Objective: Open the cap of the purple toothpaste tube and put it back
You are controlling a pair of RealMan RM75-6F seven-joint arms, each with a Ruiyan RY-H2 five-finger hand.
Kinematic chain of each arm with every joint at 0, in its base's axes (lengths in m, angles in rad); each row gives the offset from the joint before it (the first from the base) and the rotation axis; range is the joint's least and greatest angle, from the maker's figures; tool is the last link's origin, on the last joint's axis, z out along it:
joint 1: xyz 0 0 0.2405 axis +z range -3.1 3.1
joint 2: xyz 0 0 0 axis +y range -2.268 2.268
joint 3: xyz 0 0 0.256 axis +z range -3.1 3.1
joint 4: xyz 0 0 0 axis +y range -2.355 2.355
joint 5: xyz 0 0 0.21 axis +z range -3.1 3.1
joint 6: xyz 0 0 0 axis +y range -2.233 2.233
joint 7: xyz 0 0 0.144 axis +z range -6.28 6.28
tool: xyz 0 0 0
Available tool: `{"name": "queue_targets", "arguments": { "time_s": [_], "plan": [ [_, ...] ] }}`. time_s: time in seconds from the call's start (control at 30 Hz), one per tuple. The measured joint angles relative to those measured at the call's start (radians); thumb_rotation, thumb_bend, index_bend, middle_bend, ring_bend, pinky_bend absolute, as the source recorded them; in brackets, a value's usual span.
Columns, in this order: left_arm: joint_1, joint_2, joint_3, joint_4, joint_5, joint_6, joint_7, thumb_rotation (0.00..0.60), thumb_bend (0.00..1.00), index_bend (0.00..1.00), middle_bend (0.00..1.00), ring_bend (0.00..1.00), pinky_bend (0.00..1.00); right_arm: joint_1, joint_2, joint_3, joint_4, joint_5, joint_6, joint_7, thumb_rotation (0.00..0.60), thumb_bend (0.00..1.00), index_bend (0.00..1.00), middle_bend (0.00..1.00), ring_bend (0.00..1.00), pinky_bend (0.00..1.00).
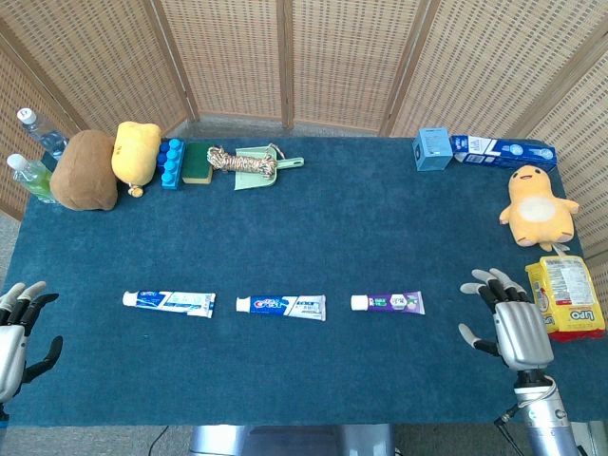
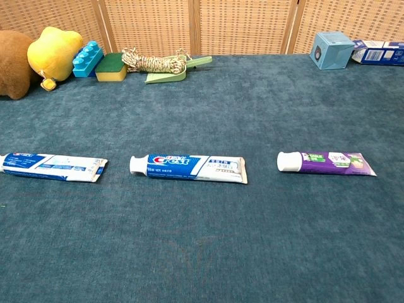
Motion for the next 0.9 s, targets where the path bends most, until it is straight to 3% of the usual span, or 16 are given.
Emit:
{"name": "queue_targets", "arguments": {
  "time_s": [0.53,0.9],
  "plan": [
    [-0.011,0.004,-0.002,-0.011,0.034,-0.006,0.0,0.6,0.36,0.21,0.16,0.07,0.11,0.015,0.009,0.0,-0.001,-0.005,-0.036,0.039,0.6,0.24,0.28,0.24,0.14,0.23],
    [-0.047,-0.013,-0.016,-0.009,0.018,-0.054,0.015,0.6,0.36,0.21,0.16,0.07,0.11,0.084,-0.024,0.021,-0.023,0.103,-0.159,-0.083,0.6,0.21,0.29,0.23,0.12,0.23]
  ]
}}
